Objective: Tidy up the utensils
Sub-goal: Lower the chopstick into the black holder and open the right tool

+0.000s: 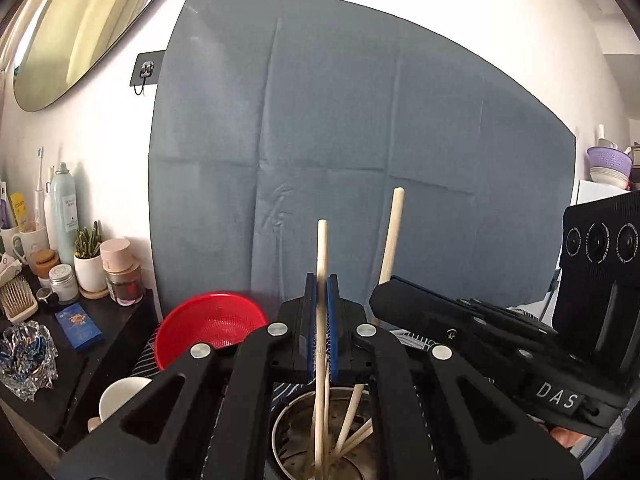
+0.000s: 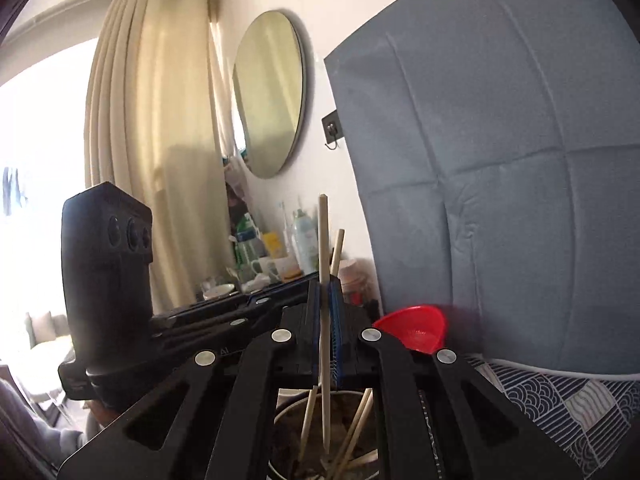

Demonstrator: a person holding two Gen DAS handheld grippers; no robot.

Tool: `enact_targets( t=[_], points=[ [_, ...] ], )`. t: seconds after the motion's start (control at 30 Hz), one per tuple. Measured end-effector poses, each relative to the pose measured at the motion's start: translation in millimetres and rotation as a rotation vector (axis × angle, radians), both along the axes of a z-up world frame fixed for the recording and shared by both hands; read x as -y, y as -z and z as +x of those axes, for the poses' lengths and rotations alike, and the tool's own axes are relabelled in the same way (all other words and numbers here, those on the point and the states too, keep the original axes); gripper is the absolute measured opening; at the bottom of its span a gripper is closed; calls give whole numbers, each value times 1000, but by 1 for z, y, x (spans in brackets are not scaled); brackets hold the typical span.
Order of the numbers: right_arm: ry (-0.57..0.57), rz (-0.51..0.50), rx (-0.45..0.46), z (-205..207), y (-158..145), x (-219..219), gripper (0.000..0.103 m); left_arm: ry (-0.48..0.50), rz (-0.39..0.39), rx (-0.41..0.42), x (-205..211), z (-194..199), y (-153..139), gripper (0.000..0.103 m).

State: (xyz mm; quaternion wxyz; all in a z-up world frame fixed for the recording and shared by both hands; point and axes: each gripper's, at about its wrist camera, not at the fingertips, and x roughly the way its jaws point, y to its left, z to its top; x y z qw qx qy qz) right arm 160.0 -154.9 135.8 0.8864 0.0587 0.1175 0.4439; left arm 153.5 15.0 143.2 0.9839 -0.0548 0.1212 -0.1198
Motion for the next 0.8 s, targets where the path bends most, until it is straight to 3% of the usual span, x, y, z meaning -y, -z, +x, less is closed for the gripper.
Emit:
enact_targets(
  t=[0.13,0.33,0.43,0.8],
  points=[
    [-1,-37,-58,2,17,0,5,-49,106,-58,5,-3,16,5],
    [20,-131,-103,-1,41,-4,5,-64,135,-116,-2,-7,30,5],
    [19,-161,-110,-2,47,-7,5,-54,111,-142,-5,-9,34,5],
    [41,-197,-130,-1,43,-7,8,-67,132,-183,-5,-14,40,6]
  ],
)
